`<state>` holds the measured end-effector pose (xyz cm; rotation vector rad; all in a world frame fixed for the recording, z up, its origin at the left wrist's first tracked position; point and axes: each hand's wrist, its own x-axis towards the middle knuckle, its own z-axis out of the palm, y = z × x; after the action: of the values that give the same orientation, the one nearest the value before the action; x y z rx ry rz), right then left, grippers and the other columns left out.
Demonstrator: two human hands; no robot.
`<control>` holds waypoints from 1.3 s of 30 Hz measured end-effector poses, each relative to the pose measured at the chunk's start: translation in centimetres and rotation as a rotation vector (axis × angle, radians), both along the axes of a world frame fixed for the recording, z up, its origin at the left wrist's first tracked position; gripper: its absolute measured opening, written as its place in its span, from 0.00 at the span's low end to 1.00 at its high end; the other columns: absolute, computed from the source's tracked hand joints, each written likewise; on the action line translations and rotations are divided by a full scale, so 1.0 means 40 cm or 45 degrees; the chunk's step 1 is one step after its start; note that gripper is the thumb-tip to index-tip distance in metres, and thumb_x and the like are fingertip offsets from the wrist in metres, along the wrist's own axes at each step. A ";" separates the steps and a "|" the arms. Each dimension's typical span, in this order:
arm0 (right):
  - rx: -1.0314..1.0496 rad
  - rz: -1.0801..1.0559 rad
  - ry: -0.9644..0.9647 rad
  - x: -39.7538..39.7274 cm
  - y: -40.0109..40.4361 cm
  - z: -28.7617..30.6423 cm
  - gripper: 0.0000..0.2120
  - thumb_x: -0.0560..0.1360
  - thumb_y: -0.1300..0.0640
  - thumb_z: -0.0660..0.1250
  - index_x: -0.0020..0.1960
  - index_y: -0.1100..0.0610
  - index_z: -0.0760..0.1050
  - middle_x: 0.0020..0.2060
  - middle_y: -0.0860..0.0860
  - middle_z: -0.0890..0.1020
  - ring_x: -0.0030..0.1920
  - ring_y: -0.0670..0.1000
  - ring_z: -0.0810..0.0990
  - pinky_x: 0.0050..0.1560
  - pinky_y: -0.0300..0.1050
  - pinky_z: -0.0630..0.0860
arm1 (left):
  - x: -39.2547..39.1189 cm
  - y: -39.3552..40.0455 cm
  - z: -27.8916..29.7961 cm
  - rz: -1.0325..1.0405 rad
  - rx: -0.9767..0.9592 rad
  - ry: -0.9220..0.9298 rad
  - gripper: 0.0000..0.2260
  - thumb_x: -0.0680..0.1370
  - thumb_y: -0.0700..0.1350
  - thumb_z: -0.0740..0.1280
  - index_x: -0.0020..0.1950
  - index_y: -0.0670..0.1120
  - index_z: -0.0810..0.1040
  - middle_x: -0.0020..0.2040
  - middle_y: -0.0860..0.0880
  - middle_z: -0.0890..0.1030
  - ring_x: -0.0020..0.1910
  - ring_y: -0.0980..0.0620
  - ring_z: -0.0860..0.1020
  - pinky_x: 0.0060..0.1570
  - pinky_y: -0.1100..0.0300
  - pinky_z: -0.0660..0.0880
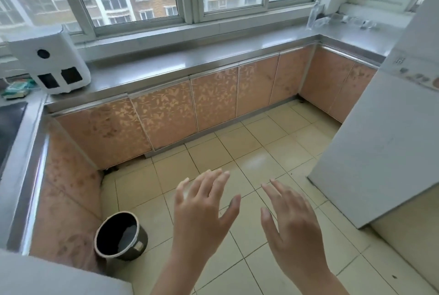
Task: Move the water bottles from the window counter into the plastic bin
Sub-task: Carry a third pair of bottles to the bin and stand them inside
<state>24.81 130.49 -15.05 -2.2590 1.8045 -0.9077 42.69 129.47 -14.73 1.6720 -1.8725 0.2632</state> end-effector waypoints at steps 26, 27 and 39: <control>0.004 -0.185 0.028 -0.214 -1.208 0.016 0.25 0.78 0.44 0.52 0.73 0.51 0.66 0.74 0.51 0.66 0.73 0.53 0.64 0.70 0.60 0.62 | -0.220 -1.248 0.015 -0.200 0.089 -0.028 0.25 0.79 0.60 0.57 0.73 0.51 0.72 0.74 0.54 0.70 0.73 0.53 0.69 0.71 0.47 0.60; 0.008 -0.206 0.029 -0.226 -1.252 0.013 0.25 0.78 0.43 0.52 0.73 0.51 0.66 0.74 0.51 0.66 0.73 0.53 0.64 0.70 0.60 0.62 | -0.230 -1.297 0.010 -0.218 0.089 -0.025 0.25 0.79 0.60 0.57 0.73 0.51 0.72 0.74 0.54 0.70 0.73 0.53 0.68 0.71 0.47 0.60; 0.069 -0.435 0.073 -0.355 -1.858 0.024 0.27 0.79 0.40 0.47 0.74 0.49 0.63 0.74 0.50 0.65 0.74 0.50 0.62 0.72 0.58 0.58 | -0.372 -1.999 0.019 -0.462 0.124 -0.051 0.26 0.79 0.61 0.56 0.74 0.52 0.71 0.75 0.54 0.70 0.74 0.54 0.67 0.71 0.49 0.58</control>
<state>10.60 56.17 -14.08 -1.9986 2.2565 -0.8336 27.82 49.52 -13.96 1.3601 -2.2047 0.0568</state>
